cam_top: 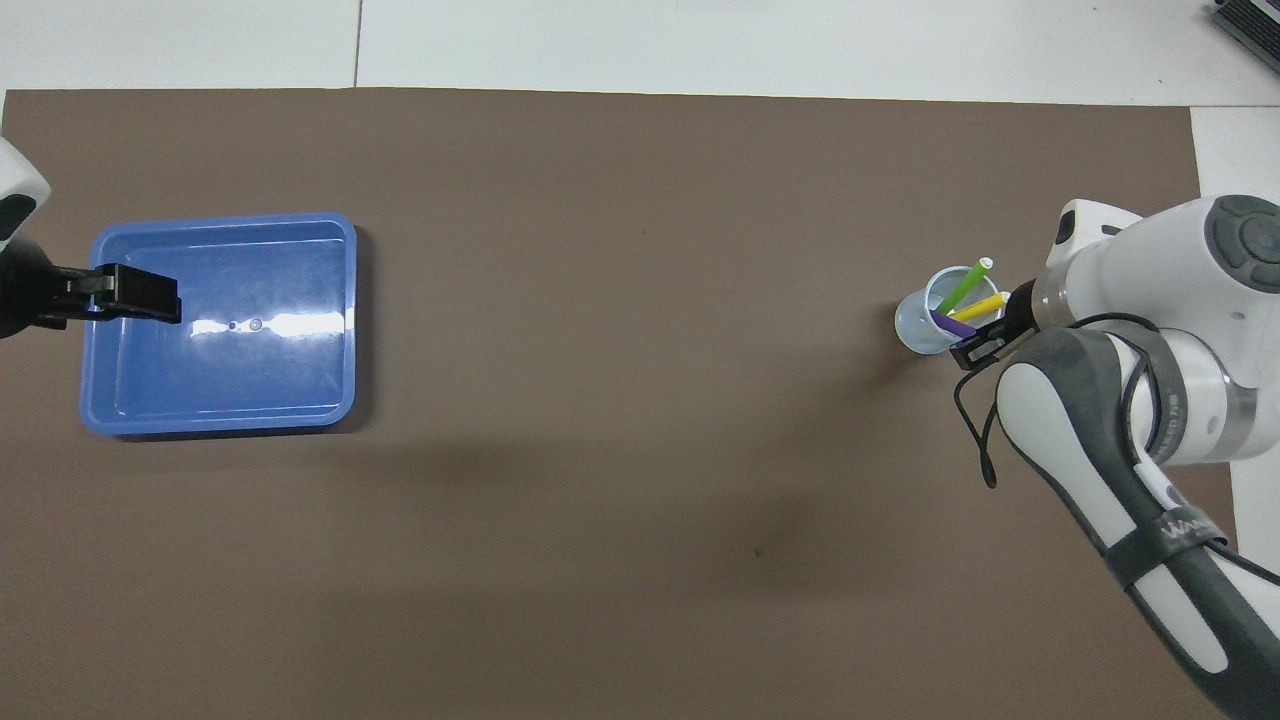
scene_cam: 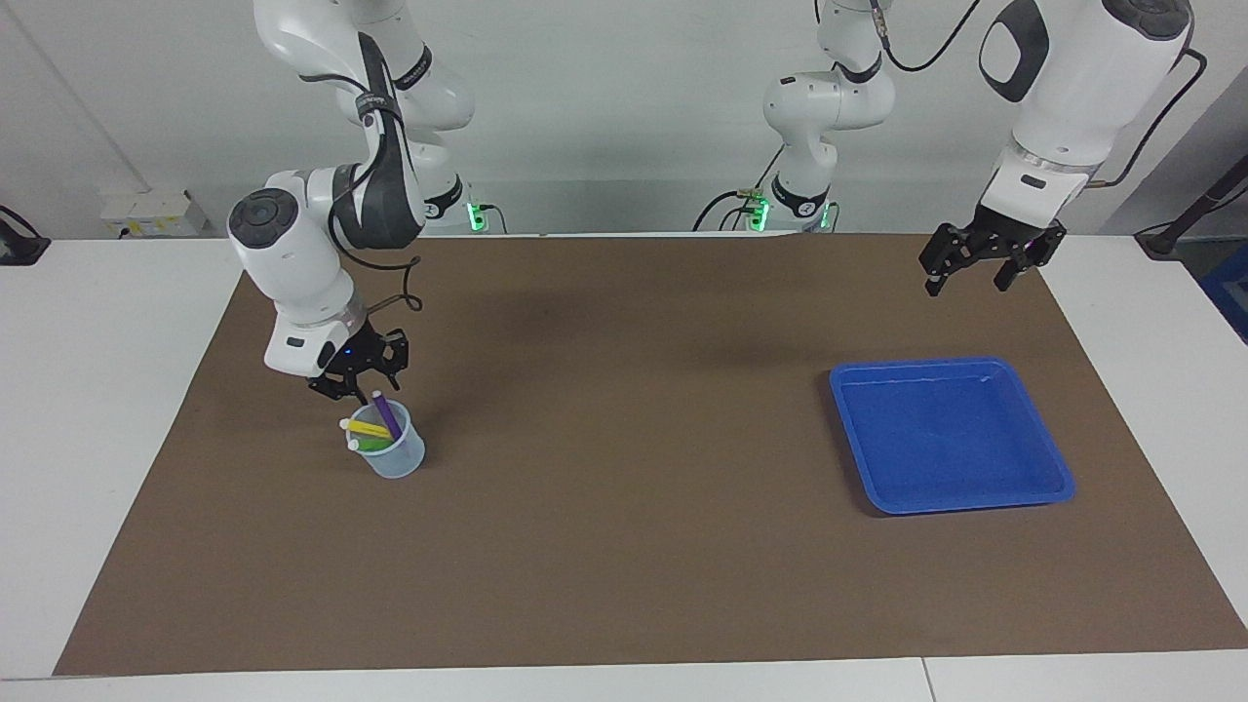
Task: Right arm passes pens to left for tray arrangement
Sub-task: 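Reach the right gripper down into the white cup toward the pens, then grasp the purple pen with the right gripper and lift it out, then carry the purple pen toward the left gripper while the left gripper opens, then grasp the purple pen with the left gripper while the right gripper releases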
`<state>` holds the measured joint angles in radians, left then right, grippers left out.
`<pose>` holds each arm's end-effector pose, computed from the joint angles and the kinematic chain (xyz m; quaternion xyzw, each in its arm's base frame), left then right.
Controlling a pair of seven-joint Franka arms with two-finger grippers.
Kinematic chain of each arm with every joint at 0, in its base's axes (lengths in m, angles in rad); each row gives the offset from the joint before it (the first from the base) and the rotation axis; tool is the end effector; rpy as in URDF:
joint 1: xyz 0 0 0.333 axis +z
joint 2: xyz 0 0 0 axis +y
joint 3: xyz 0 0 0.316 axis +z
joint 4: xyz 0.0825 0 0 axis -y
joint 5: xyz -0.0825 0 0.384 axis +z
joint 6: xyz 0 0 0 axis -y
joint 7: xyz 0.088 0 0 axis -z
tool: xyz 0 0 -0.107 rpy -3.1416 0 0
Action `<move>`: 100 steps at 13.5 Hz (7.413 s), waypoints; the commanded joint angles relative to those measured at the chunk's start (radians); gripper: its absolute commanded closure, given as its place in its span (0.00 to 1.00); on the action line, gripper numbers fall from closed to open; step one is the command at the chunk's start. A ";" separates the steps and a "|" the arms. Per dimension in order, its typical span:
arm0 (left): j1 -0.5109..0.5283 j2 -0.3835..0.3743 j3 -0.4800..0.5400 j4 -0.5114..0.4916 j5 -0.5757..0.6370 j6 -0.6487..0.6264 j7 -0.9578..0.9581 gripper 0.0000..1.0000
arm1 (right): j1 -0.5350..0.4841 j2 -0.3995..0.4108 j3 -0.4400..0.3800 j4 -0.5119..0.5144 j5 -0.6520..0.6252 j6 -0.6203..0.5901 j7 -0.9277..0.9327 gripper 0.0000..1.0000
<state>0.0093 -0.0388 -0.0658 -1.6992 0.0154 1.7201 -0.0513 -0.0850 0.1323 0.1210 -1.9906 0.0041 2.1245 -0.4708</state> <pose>0.5534 -0.0305 0.5982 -0.9995 0.0035 -0.0302 0.0073 0.5815 0.0195 0.3979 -0.9684 -0.2491 -0.0033 0.0092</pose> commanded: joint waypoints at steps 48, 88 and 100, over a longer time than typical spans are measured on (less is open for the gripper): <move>-0.052 -0.133 -0.020 -0.207 -0.001 0.030 0.119 0.00 | 0.310 -0.045 0.031 0.242 0.474 -0.075 0.915 1.00; -0.229 0.099 -0.022 -0.206 -0.882 0.326 -0.940 0.47 | 0.570 0.067 0.031 0.343 0.547 0.204 1.368 1.00; -0.229 0.102 -0.020 -0.189 -0.877 0.312 -0.937 1.00 | 0.568 0.067 0.031 0.343 0.545 0.204 1.367 0.99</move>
<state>-0.2247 0.0772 -0.0834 -1.8880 -0.8507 2.0515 -0.9835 0.4807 0.1826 0.1512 -1.6688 0.5413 2.3217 0.8836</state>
